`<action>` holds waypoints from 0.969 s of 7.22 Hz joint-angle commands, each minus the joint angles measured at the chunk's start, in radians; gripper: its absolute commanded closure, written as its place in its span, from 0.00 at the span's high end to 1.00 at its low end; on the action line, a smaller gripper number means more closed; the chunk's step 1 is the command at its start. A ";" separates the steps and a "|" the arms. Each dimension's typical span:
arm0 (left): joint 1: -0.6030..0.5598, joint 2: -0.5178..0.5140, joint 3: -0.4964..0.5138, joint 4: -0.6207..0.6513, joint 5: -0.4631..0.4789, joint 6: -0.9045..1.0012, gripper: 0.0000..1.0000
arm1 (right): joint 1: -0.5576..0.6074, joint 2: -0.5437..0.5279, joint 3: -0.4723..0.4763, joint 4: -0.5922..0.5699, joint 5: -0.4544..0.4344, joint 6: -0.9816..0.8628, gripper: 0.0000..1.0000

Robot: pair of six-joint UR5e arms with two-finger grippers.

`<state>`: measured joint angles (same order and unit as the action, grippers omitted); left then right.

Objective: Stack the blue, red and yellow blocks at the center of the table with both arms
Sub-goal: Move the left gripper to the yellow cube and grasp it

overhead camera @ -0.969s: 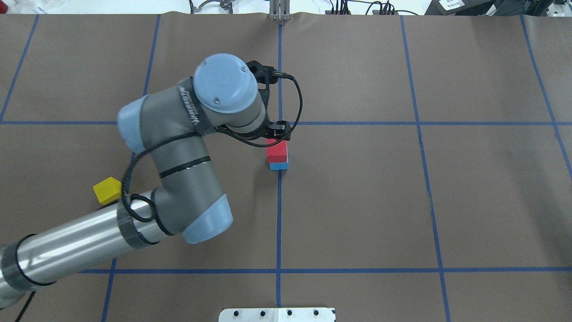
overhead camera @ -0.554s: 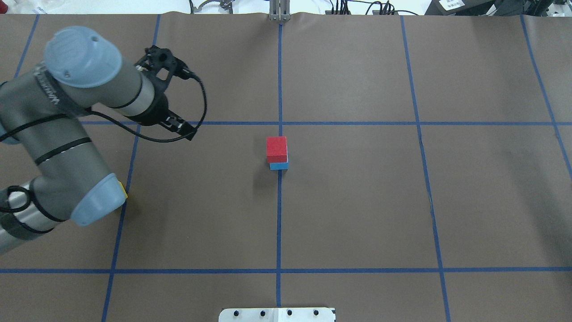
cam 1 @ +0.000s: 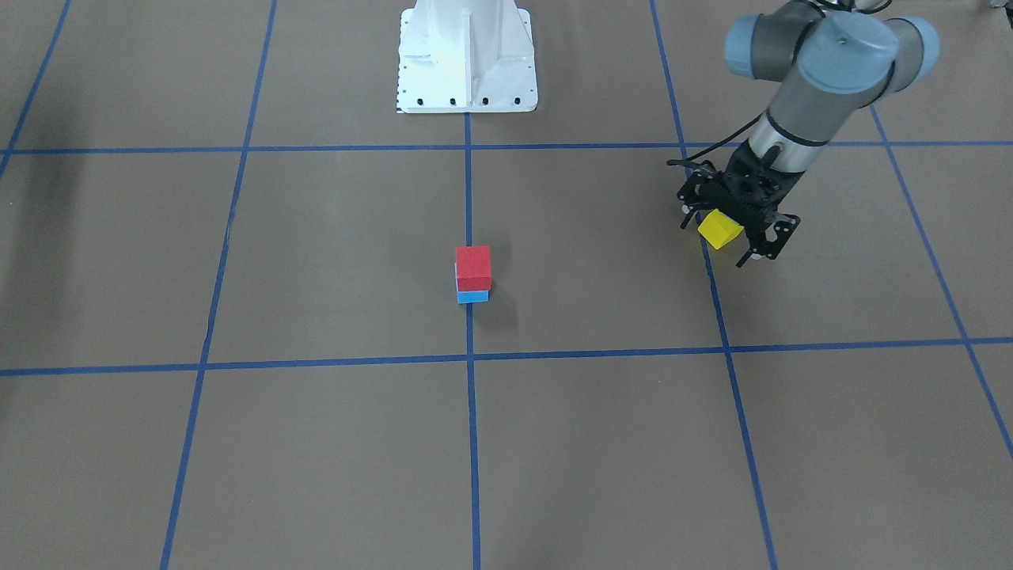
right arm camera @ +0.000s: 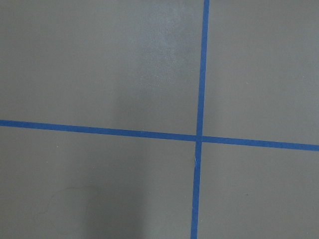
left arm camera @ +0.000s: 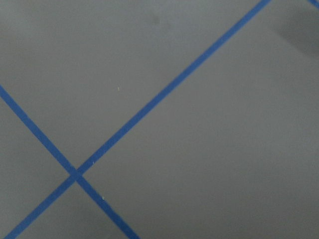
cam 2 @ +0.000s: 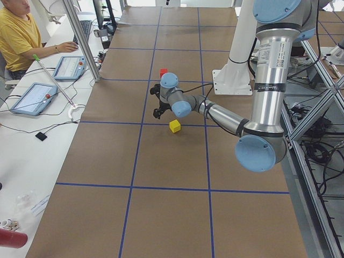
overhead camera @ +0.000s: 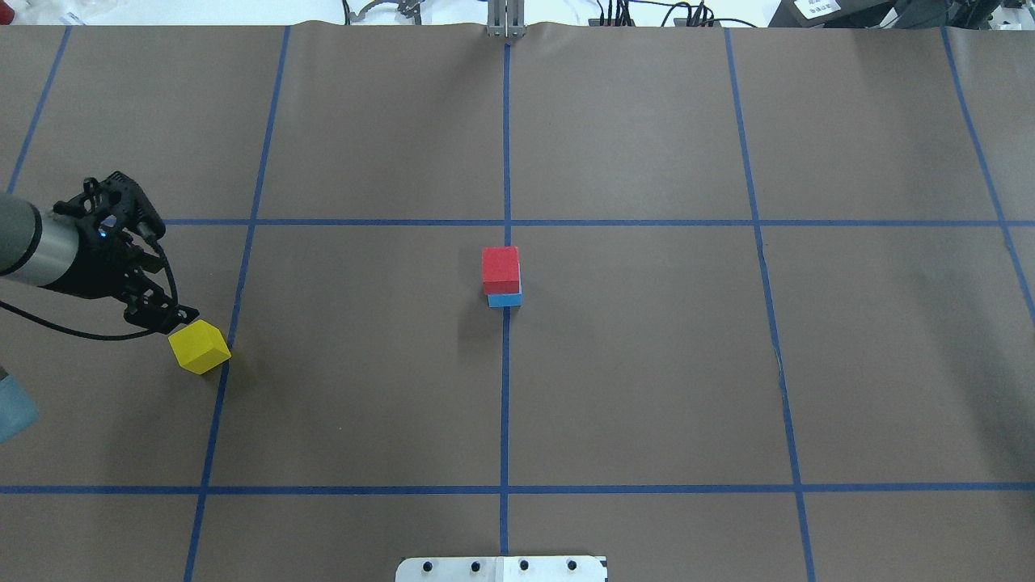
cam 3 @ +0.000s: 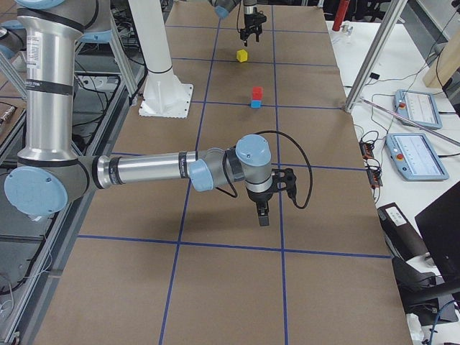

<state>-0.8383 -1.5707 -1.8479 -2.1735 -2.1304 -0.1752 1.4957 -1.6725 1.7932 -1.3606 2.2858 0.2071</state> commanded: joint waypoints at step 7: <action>0.099 0.018 0.122 -0.244 0.003 -0.188 0.97 | 0.000 -0.001 -0.002 0.000 -0.002 0.002 1.00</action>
<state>-0.7484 -1.5519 -1.7306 -2.4177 -2.1286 -0.3679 1.4956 -1.6736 1.7922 -1.3606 2.2843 0.2086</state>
